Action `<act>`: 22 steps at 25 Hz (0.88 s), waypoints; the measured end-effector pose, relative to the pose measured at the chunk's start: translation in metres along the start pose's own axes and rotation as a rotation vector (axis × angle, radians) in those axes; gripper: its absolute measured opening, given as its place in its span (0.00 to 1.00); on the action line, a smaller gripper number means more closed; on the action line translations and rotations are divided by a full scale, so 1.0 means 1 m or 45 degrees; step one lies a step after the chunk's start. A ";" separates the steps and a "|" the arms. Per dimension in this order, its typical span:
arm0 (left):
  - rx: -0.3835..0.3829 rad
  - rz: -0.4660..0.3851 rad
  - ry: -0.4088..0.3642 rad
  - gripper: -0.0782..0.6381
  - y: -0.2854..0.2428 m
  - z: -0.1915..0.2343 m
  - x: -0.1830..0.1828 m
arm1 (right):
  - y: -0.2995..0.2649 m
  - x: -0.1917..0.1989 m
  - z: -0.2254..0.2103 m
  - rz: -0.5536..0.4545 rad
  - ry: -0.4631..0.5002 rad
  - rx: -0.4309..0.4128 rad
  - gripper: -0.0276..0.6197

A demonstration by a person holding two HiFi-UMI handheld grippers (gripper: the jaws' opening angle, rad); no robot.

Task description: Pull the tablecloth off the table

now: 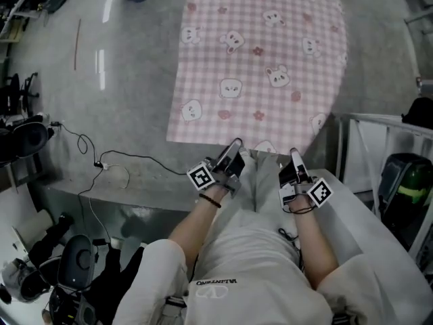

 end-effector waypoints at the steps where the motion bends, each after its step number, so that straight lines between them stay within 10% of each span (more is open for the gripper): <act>1: -0.003 0.001 0.005 0.11 0.002 -0.007 0.002 | 0.003 0.000 0.006 -0.002 -0.004 0.004 0.06; 10: -0.032 0.041 -0.011 0.11 -0.001 0.017 -0.005 | -0.007 0.000 -0.019 0.046 -0.062 0.004 0.06; 22: 0.068 0.158 -0.056 0.11 -0.001 -0.057 -0.006 | 0.015 -0.002 0.045 0.062 -0.023 -0.086 0.06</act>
Point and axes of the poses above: the fingertips, and each gripper's own axes: y backward along the fingers, z to its left, x out of its underside, the point moved 8 cm from there along y, backward along the fingers, and after that the axes turned 6 degrees about -x, right-handed, at the moved point
